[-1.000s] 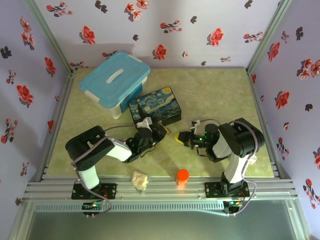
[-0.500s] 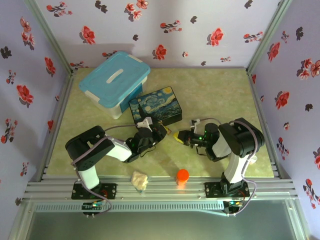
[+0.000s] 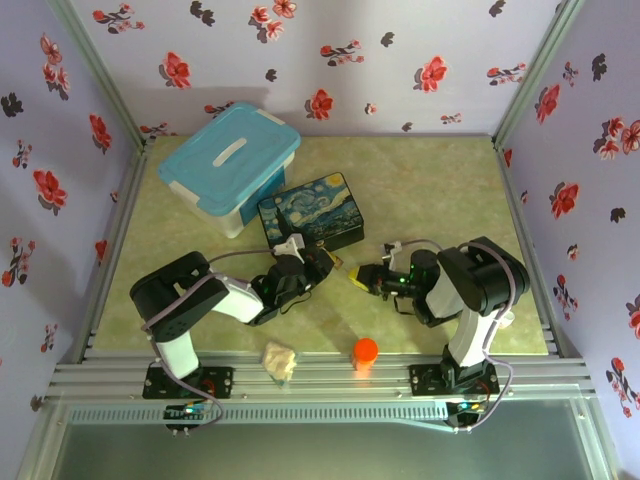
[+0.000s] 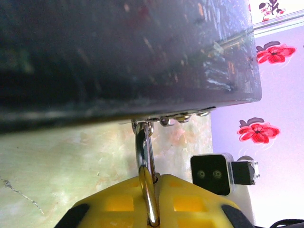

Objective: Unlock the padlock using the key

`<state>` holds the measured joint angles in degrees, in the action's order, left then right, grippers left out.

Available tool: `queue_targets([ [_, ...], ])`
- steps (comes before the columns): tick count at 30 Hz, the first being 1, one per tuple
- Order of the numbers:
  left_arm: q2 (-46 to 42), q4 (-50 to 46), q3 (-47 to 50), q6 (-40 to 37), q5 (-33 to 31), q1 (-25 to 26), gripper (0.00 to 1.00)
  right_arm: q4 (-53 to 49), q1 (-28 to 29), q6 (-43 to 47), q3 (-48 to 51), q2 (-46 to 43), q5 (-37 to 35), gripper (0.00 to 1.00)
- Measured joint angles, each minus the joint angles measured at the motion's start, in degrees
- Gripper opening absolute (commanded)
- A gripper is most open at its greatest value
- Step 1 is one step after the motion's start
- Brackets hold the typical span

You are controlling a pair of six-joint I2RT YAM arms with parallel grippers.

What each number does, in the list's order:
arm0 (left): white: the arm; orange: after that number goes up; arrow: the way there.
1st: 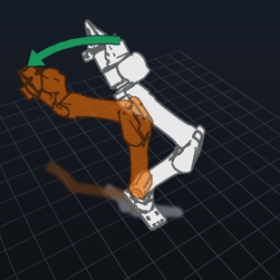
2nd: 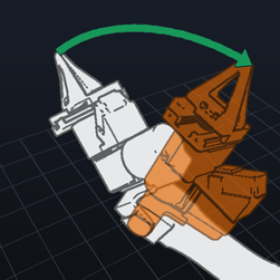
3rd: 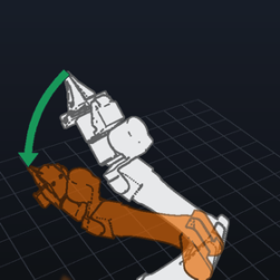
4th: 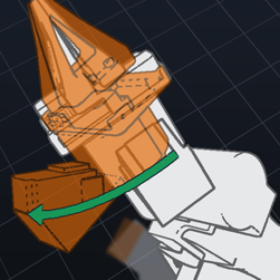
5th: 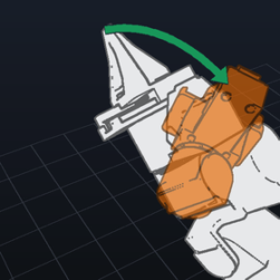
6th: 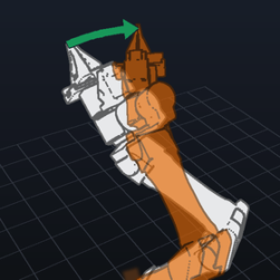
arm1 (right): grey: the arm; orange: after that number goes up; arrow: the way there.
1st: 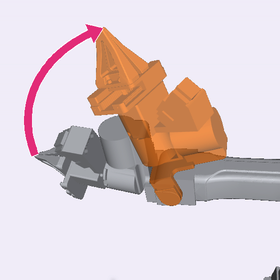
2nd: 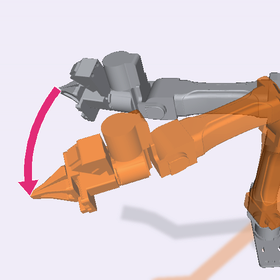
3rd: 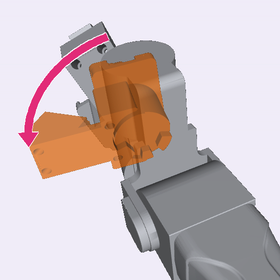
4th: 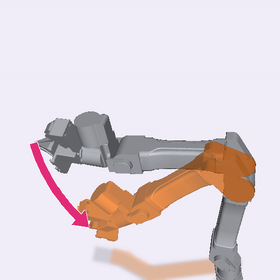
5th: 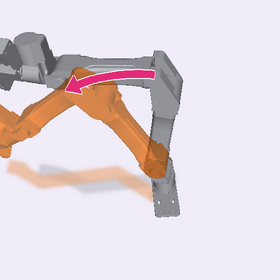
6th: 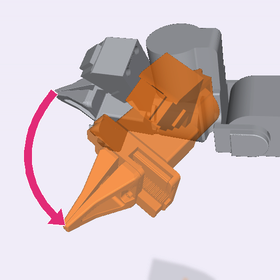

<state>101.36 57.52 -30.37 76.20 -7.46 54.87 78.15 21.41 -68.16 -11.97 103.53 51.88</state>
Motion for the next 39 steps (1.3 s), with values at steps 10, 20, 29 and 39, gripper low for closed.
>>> queue_targets([
  [10,-0.1,0.9,0.0,1.4,-0.2,0.0,0.00,-0.2,0.0,0.0,-1.6,0.0,0.3,0.00],
  [20,-0.1,1.6,0.0,2.5,-0.2,0.0,0.00,-0.2,0.0,0.0,-1.9,0.0,0.3,0.00],
  [29,-0.1,2.8,0.0,4.4,-1.0,0.3,0.00,-0.2,0.0,0.0,-3.0,0.0,0.5,0.00],
  [39,-0.3,3.2,-0.4,6.3,-1.1,0.3,0.00,-2.6,-0.1,0.0,-3.3,-3.5,0.3,0.00],
])
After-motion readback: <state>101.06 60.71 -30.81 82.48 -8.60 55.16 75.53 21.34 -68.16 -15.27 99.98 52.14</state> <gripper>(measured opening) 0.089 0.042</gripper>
